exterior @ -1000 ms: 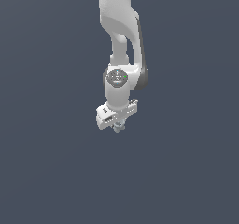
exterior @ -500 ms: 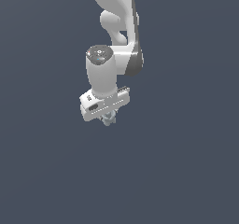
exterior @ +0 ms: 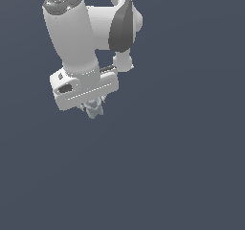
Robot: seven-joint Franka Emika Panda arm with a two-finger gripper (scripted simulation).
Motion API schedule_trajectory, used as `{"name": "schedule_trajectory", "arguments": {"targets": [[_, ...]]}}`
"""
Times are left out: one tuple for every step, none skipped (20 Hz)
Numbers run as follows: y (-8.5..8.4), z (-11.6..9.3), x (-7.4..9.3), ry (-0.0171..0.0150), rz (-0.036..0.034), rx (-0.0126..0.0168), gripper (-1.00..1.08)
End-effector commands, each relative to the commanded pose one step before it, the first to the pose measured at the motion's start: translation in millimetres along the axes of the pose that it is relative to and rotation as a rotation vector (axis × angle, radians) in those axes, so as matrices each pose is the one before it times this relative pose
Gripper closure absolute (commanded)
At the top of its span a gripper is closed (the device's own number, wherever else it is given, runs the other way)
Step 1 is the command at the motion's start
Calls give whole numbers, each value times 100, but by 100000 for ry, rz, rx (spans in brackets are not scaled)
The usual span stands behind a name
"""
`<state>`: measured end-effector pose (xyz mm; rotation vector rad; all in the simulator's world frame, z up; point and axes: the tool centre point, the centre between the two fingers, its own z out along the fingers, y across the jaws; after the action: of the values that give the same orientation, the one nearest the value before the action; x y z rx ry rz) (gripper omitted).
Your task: Pick up the object and move it to a goal position.
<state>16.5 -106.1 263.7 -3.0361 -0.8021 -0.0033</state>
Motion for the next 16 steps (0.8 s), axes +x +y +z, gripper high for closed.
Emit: {"name": "schedule_trajectory", "arguments": {"targets": [[1279, -2563, -398, -58, -61, 87, 108], [514, -985, -133, 0, 0, 0, 108], [507, -967, -129, 0, 0, 0, 108], [485, -922, -122, 0, 0, 0, 108], [464, -879, -115, 0, 0, 0, 108], [445, -839, -108, 0, 0, 0, 108], [416, -795, -87, -53, 6, -43, 108], [411, -768, -96, 0, 0, 0, 108], [395, -736, -91, 0, 0, 0, 108], [381, -707, -86, 0, 0, 0, 108], [367, -678, -81, 0, 0, 0, 108], [354, -652, -77, 0, 0, 0, 108], [336, -625, -67, -46, 25, -45, 108], [329, -602, -69, 0, 0, 0, 108], [317, -579, -65, 0, 0, 0, 108], [306, -556, -61, 0, 0, 0, 108]]}}
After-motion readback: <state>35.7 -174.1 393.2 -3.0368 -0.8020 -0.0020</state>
